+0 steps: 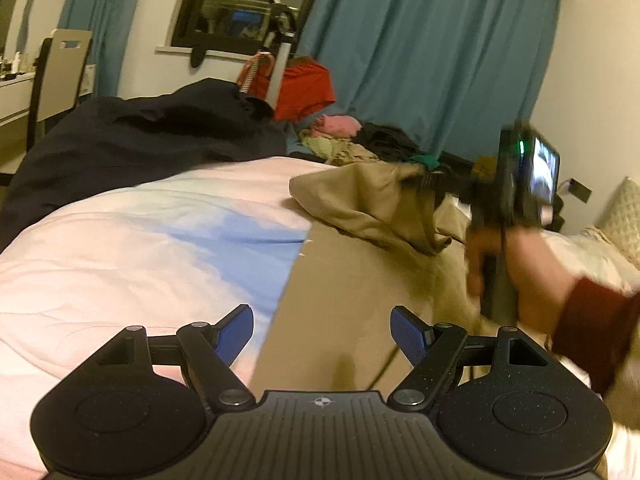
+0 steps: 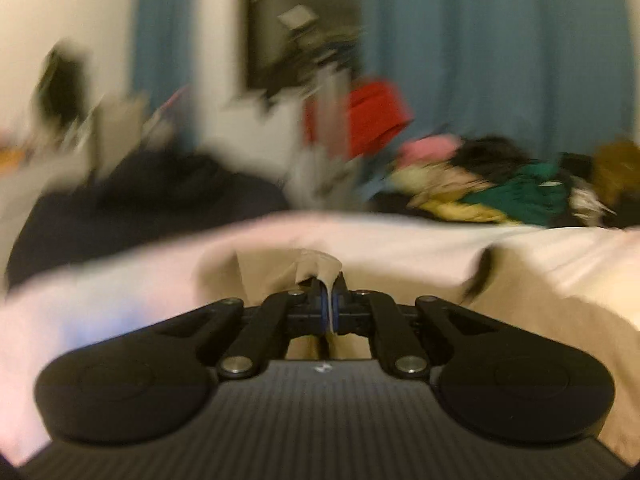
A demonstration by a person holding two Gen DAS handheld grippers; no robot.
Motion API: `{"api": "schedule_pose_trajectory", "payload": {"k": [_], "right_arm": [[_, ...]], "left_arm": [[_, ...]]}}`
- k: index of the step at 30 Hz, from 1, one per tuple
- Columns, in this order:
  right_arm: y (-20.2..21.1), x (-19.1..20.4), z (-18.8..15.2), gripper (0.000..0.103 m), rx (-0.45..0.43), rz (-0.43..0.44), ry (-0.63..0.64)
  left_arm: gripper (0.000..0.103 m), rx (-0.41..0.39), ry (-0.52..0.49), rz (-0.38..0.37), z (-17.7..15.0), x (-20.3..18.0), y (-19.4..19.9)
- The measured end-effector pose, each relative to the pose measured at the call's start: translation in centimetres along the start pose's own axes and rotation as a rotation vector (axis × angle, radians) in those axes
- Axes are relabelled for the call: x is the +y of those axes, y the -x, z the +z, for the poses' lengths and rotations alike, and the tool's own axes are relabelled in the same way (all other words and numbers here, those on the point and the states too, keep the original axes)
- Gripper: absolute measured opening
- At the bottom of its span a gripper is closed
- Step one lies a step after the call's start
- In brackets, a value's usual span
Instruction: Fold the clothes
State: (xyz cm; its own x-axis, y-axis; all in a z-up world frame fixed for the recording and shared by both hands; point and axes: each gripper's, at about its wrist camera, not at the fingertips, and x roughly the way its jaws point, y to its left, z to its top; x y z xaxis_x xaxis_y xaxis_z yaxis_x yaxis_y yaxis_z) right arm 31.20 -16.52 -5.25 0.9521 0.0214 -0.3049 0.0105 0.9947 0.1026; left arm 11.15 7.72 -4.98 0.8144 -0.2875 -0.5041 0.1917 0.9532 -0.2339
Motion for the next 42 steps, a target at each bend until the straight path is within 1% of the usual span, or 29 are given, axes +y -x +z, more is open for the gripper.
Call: {"api": "schedule_pose_trajectory", "payload": {"k": [3,5,7,9,12,15,16,17,18,19,22,24,28,30,32,34,36,39,42], "right_arm": [[-2.2,-3.9,0.9,0.005,0.012,-0.145,-0.119],[-3.6,-6.6,0.5,0.005,0.042,-0.232,-0.189],[-5.0,-8.9,-0.5,0.005,0.082,-0.279,-0.261],[-5.9,-10.2,-1.4,0.005,0.123,-0.286,-0.286],[-6.0,-10.3,-2.5,0.007,0.135,-0.259,-0.277],[-5.3,-10.0,-2.4,0.01,0.148,-0.239,-0.274],[-4.6,-9.8,-2.1,0.031,0.146,-0.233,-0.269],[-3.8,-9.5,-1.7,0.068,0.14,-0.225,-0.266],[-3.0,-9.2,-1.4,0.085,0.135,-0.217,-0.264],[-1.6,-9.0,-1.2,0.094,0.123,-0.195,-0.271],[3.7,-8.0,-0.9,0.092,0.102,-0.139,-0.275],[8.1,-6.8,-1.0,0.092,0.104,-0.125,-0.255],[17.8,-5.7,-2.8,0.092,0.112,-0.073,-0.305],[22.2,-5.3,-3.9,0.092,0.125,-0.055,-0.331],[25.6,-5.1,-4.9,0.092,0.144,-0.041,-0.352],[28.3,-5.4,-5.7,0.092,0.132,-0.04,-0.364],[29.9,-5.8,-6.5,0.092,0.127,-0.053,-0.382],[30.7,-6.9,-7.2,0.092,0.146,-0.059,-0.426],[30.9,-7.8,-7.7,0.092,0.145,-0.068,-0.464]], "left_arm": [[0.078,0.0,-0.014,-0.023,-0.4,-0.6,-0.3],[0.078,0.005,-0.02,-0.028,-0.6,-0.9,-0.6],[0.078,0.013,-0.019,-0.031,-0.7,-0.9,-1.1],[0.078,0.019,-0.017,-0.034,-0.8,-0.7,-1.6],[0.078,0.035,-0.008,-0.036,-1.0,-0.5,-2.6],[0.078,0.053,-0.009,-0.037,-1.1,-0.4,-3.4],[0.078,0.052,-0.016,-0.035,-1.1,-0.5,-3.5],[0.078,0.05,-0.025,-0.033,-1.1,-0.6,-3.4],[0.078,0.047,-0.031,-0.032,-1.1,-0.7,-3.4],[0.078,0.045,-0.035,-0.033,-1.1,-0.8,-3.3],[0.078,0.043,-0.039,-0.039,-1.1,-0.9,-3.0],[0.078,0.044,-0.054,-0.04,-1.1,-1.1,-2.5],[0.078,0.047,-0.088,-0.032,-0.9,-1.3,-0.9],[0.078,0.043,-0.08,-0.021,-0.6,-0.9,0.3],[0.078,0.029,-0.068,-0.008,-0.4,-0.6,1.9],[0.077,0.024,-0.049,0.005,-0.3,-0.3,3.2],[0.078,0.03,-0.023,0.002,-0.2,-0.2,4.3],[0.077,0.07,0.024,0.013,-0.8,-0.1,5.3],[0.072,0.115,0.042,0.003,-2.4,-0.4,6.1]]}}
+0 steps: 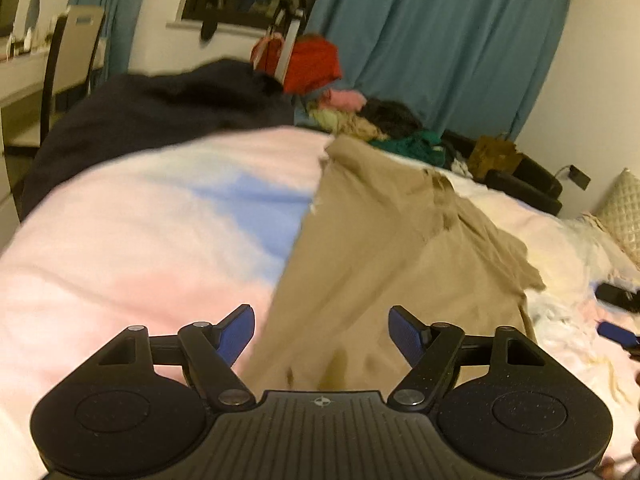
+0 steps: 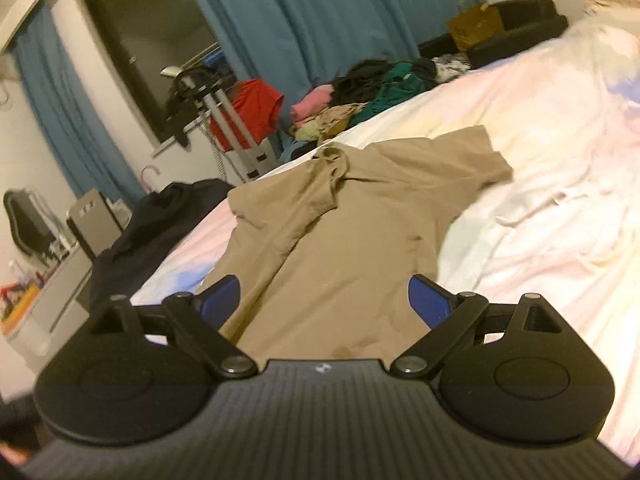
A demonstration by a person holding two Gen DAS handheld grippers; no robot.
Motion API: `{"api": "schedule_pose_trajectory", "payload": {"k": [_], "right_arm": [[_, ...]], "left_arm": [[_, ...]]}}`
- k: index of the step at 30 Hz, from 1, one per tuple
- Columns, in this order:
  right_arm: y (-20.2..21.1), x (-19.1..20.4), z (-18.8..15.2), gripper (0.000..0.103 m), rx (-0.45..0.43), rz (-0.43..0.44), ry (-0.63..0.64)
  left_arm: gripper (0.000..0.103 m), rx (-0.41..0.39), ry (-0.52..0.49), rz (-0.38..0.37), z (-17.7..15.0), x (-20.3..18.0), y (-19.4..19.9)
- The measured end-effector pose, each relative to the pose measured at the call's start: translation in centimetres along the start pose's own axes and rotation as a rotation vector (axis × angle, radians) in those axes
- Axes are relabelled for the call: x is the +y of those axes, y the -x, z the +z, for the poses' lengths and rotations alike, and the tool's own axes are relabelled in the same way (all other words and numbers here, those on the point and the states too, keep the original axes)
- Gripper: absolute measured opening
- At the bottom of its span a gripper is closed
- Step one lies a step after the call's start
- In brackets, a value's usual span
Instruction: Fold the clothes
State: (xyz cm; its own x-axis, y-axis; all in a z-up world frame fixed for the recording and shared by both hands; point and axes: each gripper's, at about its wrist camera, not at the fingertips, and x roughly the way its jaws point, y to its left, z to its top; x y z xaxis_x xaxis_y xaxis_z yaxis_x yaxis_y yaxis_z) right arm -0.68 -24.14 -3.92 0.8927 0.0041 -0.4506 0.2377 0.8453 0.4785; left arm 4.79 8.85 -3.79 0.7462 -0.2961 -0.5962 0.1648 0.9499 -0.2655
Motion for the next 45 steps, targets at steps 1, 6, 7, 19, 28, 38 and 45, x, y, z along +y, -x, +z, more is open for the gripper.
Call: {"api": "schedule_pose_trajectory", "payload": {"k": [1,6,7,19,28,38,45], "right_arm": [[-0.1,-0.1,0.0,0.092,0.007,0.002,-0.005],[-0.1,-0.5,-0.5,0.092,0.032,0.026,-0.012],[-0.1,-0.6,-0.6,0.092,0.036,0.031,-0.011],[0.0,-2.0,-0.4,0.092,0.041,0.033,-0.091],[-0.1,-2.9,-0.1,0.092,0.041,0.034,-0.15],[0.2,-2.9,0.1,0.092,0.028,0.035,-0.134],[1.1,-1.9,0.6,0.092,-0.017,0.032,-0.049]], "left_arm": [[0.071,0.015,-0.012,-0.005,-0.6,-0.3,0.2],[0.064,0.076,-0.12,0.009,-3.1,-2.6,0.5],[0.064,0.093,-0.146,0.028,-3.5,-3.1,0.2],[0.004,0.091,-0.237,0.085,-4.7,-4.5,1.7],[0.003,-0.015,-0.46,-0.1,-6.5,-10.8,6.7],[0.007,0.239,-0.553,-0.156,-10.0,-12.8,0.9],[0.065,0.22,-0.504,-0.13,-9.1,-12.3,1.4]]}}
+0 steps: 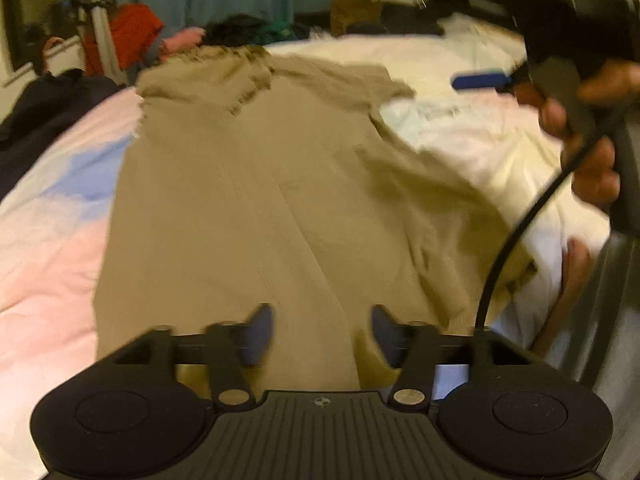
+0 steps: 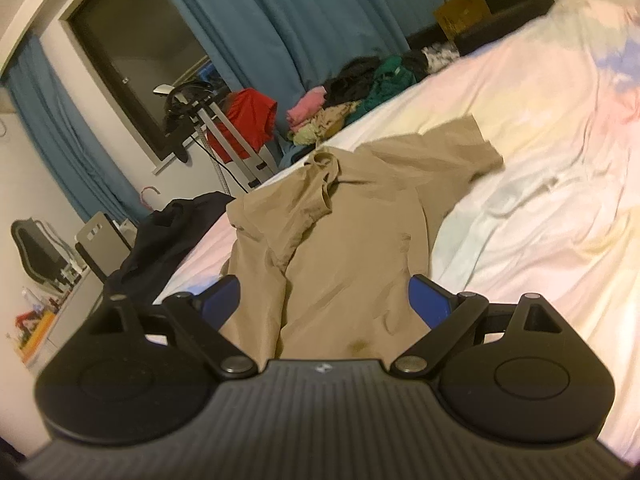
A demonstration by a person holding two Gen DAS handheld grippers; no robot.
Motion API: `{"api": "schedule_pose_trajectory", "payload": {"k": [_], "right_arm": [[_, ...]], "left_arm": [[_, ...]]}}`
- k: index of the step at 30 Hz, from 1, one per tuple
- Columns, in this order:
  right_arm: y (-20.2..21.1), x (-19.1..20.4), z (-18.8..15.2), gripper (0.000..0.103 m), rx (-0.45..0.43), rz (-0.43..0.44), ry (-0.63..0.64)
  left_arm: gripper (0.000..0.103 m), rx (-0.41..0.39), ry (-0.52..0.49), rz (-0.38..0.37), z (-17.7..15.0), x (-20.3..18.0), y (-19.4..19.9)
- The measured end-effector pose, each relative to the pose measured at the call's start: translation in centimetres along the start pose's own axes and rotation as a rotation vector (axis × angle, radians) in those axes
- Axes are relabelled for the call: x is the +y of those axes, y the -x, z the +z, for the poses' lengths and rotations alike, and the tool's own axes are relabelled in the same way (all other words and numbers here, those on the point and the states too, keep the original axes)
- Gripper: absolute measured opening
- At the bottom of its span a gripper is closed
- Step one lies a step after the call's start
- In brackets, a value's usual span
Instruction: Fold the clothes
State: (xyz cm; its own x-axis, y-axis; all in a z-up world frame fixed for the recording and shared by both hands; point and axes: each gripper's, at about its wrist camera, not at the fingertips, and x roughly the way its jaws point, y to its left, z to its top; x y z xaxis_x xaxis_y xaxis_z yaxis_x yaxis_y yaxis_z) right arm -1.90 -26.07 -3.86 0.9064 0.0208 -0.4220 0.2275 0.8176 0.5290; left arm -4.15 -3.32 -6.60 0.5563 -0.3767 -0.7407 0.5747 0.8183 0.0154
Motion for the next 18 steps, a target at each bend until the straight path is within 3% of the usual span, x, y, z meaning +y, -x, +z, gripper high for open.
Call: {"api": "schedule_pose_trajectory", "payload": {"k": [3,10,14,18], "right_arm": [[0.6,0.5,0.4,0.092,-0.041,-0.017,0.055],[1.0,1.0,1.1,0.092,-0.102,-0.049,0.154],[0.3,1.1,0.8,0.092,-0.113,-0.072,0.202],[-0.2,1.8,0.2,0.092,-0.136,-0.106,0.268]], "left_arm": [[0.072,-0.057,0.066,0.007,1.4,1.2,1.1],[0.085,-0.239,0.148,0.108,7.5,3.8,1.8],[0.091,-0.31,0.147,0.169,9.1,4.7,-0.1],[0.091,-0.311,0.205,0.156,8.2,6.0,-1.9]]}}
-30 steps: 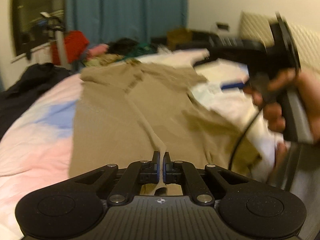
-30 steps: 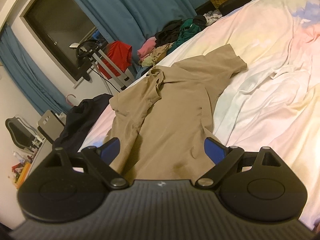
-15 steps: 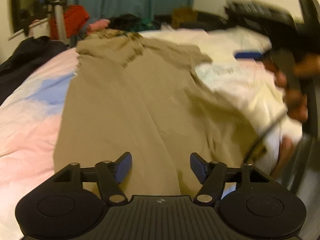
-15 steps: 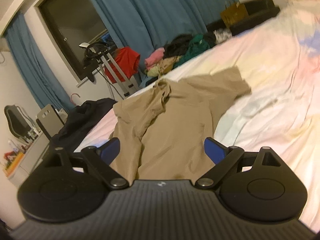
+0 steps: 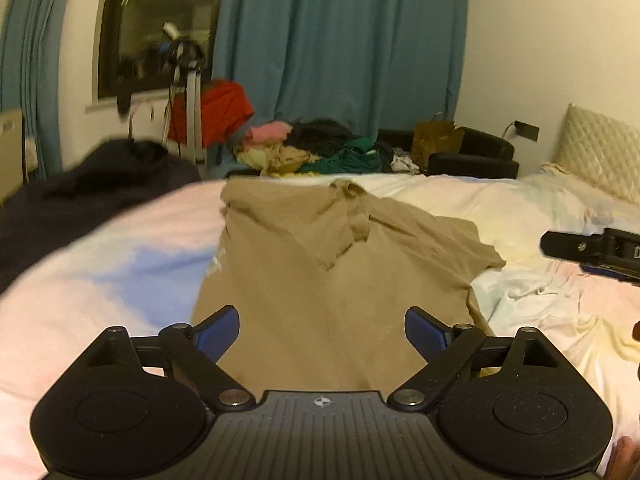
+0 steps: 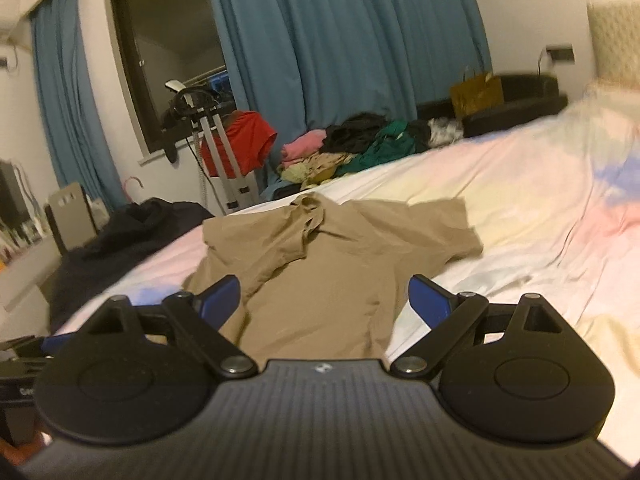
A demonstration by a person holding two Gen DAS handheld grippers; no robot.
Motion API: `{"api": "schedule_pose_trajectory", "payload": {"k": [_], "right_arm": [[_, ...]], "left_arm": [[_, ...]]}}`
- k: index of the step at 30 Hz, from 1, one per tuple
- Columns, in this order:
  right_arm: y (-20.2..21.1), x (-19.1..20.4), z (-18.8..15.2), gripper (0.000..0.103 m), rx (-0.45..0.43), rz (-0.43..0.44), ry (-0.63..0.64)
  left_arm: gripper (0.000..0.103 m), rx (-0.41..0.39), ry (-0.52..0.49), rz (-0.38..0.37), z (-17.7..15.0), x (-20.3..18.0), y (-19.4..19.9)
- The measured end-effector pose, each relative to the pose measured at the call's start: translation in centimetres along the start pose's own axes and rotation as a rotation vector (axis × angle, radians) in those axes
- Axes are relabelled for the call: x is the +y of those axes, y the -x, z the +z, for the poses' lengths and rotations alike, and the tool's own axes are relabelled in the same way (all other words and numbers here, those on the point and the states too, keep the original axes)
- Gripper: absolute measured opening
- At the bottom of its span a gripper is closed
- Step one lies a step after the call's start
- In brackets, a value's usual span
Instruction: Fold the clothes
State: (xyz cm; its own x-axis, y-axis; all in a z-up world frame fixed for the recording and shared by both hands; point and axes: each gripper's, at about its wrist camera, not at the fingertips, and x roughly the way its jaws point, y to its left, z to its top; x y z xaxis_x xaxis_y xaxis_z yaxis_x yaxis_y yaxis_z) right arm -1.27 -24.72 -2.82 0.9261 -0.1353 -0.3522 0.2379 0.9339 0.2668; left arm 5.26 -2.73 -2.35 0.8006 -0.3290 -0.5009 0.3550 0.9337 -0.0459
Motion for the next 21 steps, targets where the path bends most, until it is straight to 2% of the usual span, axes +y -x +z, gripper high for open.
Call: {"api": "schedule_pose_trajectory", "payload": {"k": [7,12,14,17,19,21], "right_arm": [[-1.1,0.7,-0.5,0.092,0.021,-0.002,0.003],[-1.3,0.4,-0.3,0.092,0.008,-0.009,-0.029],[-0.4,-0.2,0.6,0.092,-0.03,-0.02,-0.071],[-0.2,-2.4,3.5,0.092,-0.101,0.065,-0.181],[-2.1,-4.9,5.3,0.092,-0.075,0.082,-0.285],[-5.4,-8.1,5.7,0.092,-0.001,0.081,-0.429]], "left_arm": [[0.094,-0.011,-0.003,0.031,-1.6,1.1,1.1],[0.095,-0.018,0.036,0.021,-1.8,1.7,1.3],[0.095,-0.014,0.054,0.038,-2.0,2.2,1.4],[0.095,0.001,0.095,0.032,-2.4,2.9,1.4],[0.095,0.01,0.096,0.042,-2.5,3.1,1.2],[0.095,0.011,0.09,0.06,-2.2,3.1,0.8]]}}
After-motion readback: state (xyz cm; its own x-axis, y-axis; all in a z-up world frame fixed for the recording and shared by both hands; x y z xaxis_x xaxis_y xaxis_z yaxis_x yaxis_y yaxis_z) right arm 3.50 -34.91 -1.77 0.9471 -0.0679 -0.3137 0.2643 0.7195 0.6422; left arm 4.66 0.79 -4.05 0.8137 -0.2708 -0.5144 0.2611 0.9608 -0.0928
